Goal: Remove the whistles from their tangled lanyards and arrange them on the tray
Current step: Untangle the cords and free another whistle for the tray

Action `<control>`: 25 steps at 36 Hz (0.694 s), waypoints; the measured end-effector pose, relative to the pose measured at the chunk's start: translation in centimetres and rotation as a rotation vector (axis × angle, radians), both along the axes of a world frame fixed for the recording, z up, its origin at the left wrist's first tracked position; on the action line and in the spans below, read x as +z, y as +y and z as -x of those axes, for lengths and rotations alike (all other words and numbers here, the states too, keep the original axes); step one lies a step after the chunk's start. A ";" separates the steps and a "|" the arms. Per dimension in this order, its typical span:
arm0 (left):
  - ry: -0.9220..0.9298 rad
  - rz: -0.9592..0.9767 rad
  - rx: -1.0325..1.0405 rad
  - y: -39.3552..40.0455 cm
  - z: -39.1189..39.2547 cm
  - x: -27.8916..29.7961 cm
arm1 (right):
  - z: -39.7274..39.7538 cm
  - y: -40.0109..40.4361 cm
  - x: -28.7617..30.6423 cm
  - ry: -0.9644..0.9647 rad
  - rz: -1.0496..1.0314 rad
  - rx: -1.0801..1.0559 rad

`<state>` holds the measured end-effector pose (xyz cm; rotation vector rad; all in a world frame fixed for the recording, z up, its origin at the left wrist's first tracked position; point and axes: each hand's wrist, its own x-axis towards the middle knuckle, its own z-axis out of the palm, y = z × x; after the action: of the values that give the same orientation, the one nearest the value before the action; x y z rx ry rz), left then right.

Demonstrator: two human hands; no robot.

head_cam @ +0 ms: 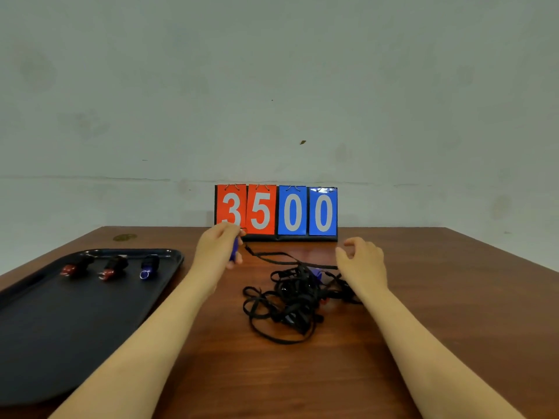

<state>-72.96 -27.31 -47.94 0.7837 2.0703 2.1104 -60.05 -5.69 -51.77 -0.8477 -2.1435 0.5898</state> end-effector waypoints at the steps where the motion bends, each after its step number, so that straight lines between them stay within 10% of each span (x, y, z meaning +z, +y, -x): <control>1: 0.048 0.025 -0.021 0.1 -0.4 0.0 | 0.0 -0.7 0.4 0.034 -0.019 0.046; 9: 0.096 -0.049 -0.298 0.3 -2.6 0.9 | 1.3 -7.7 1.1 0.067 0.191 0.734; 16: 0.036 -0.092 -0.254 -0.1 -1.7 0.9 | 0.8 -8.0 1.5 0.164 0.386 0.732; 25: 0.405 0.463 -0.267 0.6 -1.2 -0.5 | 0.5 -5.3 2.3 0.687 0.992 0.655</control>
<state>-71.77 -26.70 -48.44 1.3923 2.3399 1.3410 -60.58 -10.95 -49.50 -0.2626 -1.3672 2.0340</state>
